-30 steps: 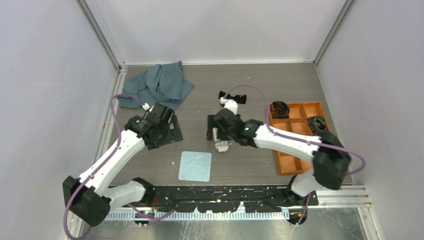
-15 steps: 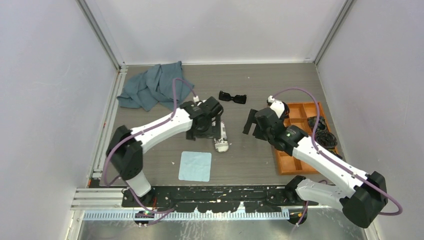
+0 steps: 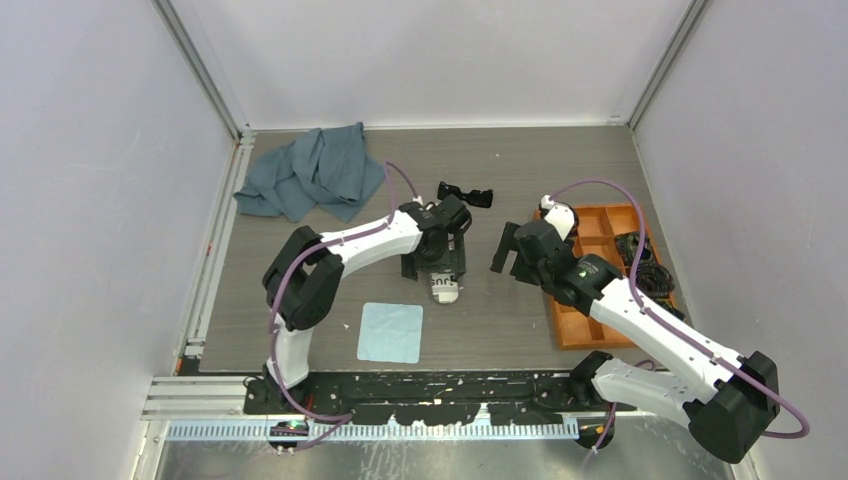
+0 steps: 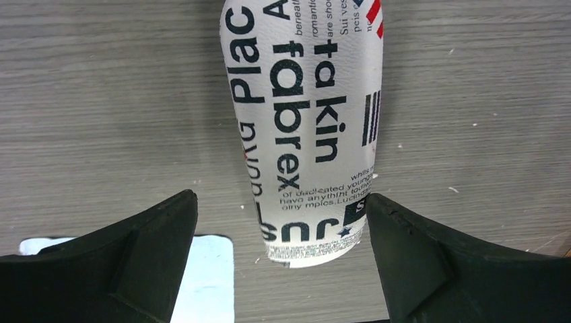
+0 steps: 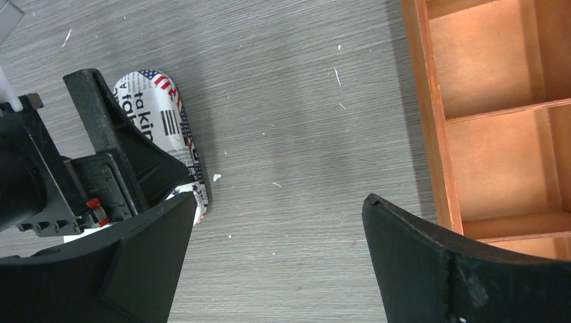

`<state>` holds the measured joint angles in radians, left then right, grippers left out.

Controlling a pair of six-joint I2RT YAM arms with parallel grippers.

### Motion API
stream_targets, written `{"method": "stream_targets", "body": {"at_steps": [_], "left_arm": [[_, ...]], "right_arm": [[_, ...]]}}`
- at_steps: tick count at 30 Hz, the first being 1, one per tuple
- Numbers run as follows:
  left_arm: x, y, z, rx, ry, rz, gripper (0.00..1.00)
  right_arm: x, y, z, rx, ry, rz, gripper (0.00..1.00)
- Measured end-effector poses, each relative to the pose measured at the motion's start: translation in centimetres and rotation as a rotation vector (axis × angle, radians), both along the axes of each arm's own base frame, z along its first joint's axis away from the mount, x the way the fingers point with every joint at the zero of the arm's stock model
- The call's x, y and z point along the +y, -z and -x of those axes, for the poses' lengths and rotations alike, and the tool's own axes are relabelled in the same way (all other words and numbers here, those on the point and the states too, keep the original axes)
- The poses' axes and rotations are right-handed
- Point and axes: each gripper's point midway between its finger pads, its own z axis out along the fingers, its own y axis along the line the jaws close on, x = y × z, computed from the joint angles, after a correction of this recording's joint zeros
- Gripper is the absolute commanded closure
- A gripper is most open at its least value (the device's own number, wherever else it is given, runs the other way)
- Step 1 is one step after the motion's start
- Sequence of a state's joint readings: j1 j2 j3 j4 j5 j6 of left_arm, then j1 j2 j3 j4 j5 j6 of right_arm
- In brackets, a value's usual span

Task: Organize the sunglasses
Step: Pick up the sunglasses case from the center of the board.

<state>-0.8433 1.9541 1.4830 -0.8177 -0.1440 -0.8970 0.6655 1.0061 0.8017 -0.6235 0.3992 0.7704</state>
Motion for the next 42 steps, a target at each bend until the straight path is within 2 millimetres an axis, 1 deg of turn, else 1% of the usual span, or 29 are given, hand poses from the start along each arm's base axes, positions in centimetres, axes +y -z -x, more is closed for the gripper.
{"method": "stream_targets", "body": {"at_steps": [3, 9, 11, 18, 20, 23, 25, 27, 29, 30, 32, 34, 37, 40, 41, 42], "left_arm": [[-0.7, 0.2, -0.1, -0.004, -0.004, 0.019, 0.11], [-1.5, 0.8, -0.6, -0.005, -0.006, 0.023, 0.13], [-1.8, 0.9, -0.8, -0.006, -0.004, 0.023, 0.15], [-1.9, 0.9, -1.0, -0.008, -0.004, 0.021, 0.26], [-1.9, 1.0, -1.0, -0.006, -0.004, 0.020, 0.31], [-1.9, 1.2, -1.0, -0.005, -0.003, 0.014, 0.40], [-1.8, 1.3, -1.0, -0.005, -0.002, 0.012, 0.49], [-1.7, 1.3, -1.1, -0.008, -0.002, 0.011, 0.56], [-1.7, 1.3, -1.3, -0.006, 0.004, 0.017, 0.60], [-1.6, 1.3, -1.4, -0.001, 0.012, 0.026, 0.65], [-1.5, 1.3, -1.4, 0.010, 0.026, 0.074, 0.68], [-1.3, 1.1, -1.5, 0.022, 0.039, 0.146, 0.72], [-0.2, 0.4, -1.2, 0.051, 0.057, 0.282, 0.72], [0.9, -1.5, -1.0, 0.048, 0.081, 0.417, 0.75], [1.1, -2.4, -1.0, 0.031, 0.094, 0.466, 0.76], [1.0, -3.8, -0.6, 0.002, 0.127, 0.532, 0.80]], "right_arm": [[0.0, 0.0, 0.0, 0.001, -0.001, 0.001, 0.00], [0.0, 0.1, 0.1, 0.004, -0.004, -0.001, 0.00], [0.1, 0.1, 0.1, 0.006, -0.006, -0.002, 0.00], [0.3, 0.7, 0.2, 0.028, -0.014, 0.003, 0.00], [0.4, 0.9, 0.2, 0.036, -0.017, 0.006, 0.00], [0.4, 1.0, 0.2, 0.042, -0.019, 0.007, 0.00], [0.4, 1.0, 0.2, 0.042, -0.018, 0.007, 0.00], [0.4, 1.0, 0.2, 0.042, -0.020, 0.008, 0.00], [0.4, 1.0, 0.2, 0.042, -0.023, 0.012, 0.00], [0.4, 1.1, 0.2, 0.043, -0.025, 0.013, 0.00], [0.6, 1.1, 0.4, 0.047, -0.038, 0.009, 0.00], [0.7, 1.0, 0.4, 0.051, -0.051, -0.002, 0.00], [1.3, 0.2, 0.6, 0.044, -0.080, -0.058, 0.00], [1.9, -1.3, 0.4, 0.014, -0.097, -0.138, 0.00], [2.1, -1.9, 0.2, 0.004, -0.102, -0.170, 0.00], [2.4, -2.4, 0.0, -0.002, -0.108, -0.202, 0.00]]}}
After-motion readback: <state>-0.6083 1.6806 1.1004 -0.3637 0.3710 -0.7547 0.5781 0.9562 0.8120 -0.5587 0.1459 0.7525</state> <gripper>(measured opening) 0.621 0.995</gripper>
